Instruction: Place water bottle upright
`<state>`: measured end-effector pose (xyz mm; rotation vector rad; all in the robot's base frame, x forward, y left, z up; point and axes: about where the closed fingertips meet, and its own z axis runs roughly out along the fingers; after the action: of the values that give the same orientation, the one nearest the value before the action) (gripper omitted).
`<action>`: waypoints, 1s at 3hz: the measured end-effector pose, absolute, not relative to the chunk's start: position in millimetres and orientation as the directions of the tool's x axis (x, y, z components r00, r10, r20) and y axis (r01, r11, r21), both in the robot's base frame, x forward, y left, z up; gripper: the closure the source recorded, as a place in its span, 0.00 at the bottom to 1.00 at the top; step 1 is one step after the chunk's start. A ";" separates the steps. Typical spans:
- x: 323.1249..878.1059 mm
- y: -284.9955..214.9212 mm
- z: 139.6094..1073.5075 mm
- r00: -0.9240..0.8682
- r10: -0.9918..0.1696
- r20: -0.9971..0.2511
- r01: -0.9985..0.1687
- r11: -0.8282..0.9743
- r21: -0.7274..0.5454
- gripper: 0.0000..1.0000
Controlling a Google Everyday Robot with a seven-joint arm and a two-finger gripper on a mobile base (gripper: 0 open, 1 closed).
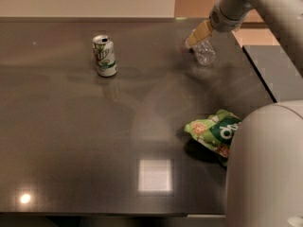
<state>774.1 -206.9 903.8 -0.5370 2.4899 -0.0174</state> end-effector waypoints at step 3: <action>801.1 -216.5 868.1 -0.798 -0.347 -0.493 -0.339 0.935 -0.110 0.00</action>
Offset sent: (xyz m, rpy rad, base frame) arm 0.0382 -0.0185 -0.0316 0.0044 0.0659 -0.0642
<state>801.1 -216.5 868.1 -0.4894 2.5665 -0.0215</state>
